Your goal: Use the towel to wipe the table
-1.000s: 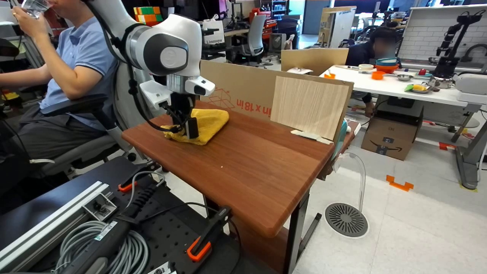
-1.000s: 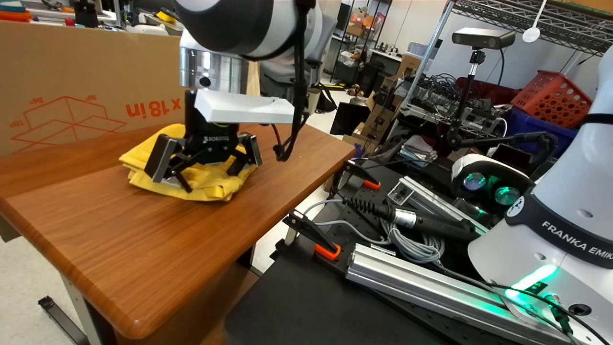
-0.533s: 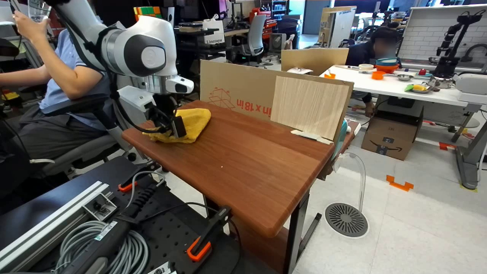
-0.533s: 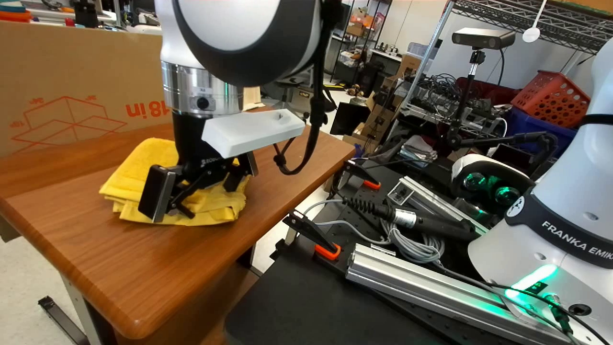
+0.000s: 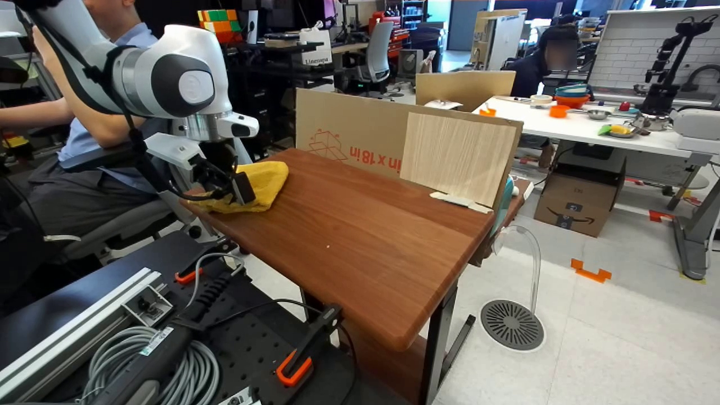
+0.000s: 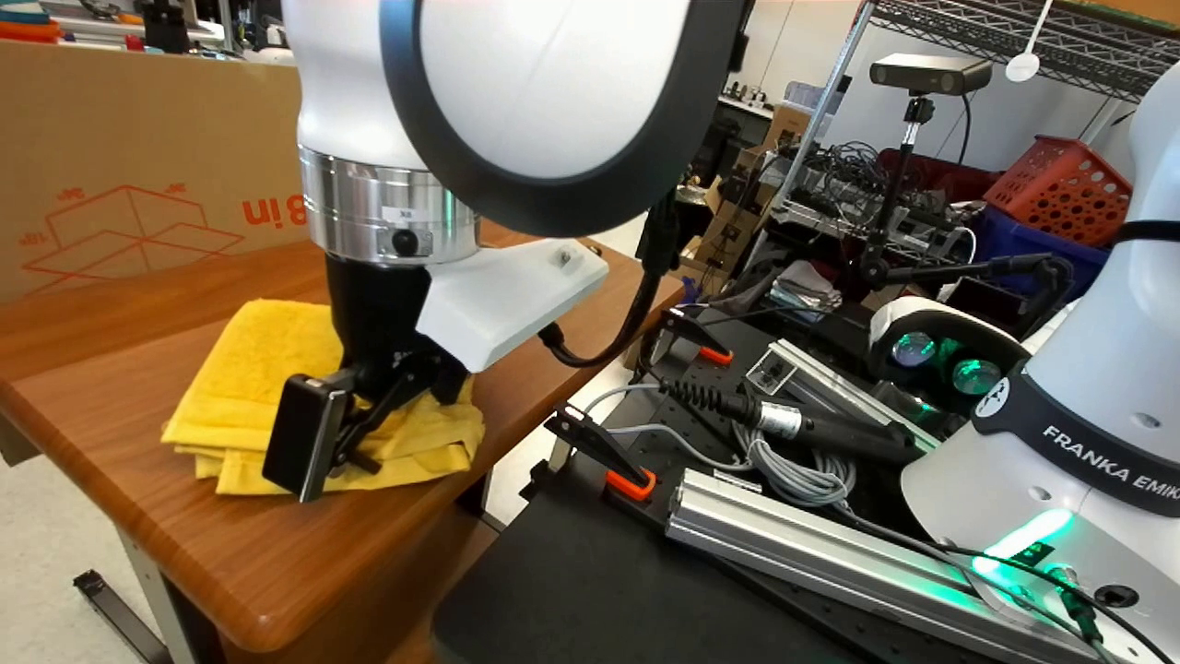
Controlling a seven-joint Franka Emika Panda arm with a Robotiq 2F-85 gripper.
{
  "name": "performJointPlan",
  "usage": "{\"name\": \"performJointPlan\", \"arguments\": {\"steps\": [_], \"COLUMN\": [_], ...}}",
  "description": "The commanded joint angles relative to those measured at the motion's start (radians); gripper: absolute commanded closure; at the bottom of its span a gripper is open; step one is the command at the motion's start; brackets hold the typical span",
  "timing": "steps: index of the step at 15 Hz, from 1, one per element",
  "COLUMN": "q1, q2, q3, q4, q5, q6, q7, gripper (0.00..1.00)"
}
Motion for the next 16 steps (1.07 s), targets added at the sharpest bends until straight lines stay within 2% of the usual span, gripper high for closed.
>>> {"name": "performJointPlan", "arguments": {"steps": [1,9,13,16], "q1": [0.005,-0.047,-0.164,-0.246], "q2": [0.068,0.232,0.262,0.248], "q3": [-0.009,-0.077,-0.067,-0.078], "q4": [0.092,0.459,0.501,0.444], "q5": [0.005,0.078,0.171,0.237], "q6": [-0.005,-0.178,-0.267,-0.295], "q7": [0.065,0.226,0.196,0.166], "gripper": [0.0,0.0,0.0,0.0]}}
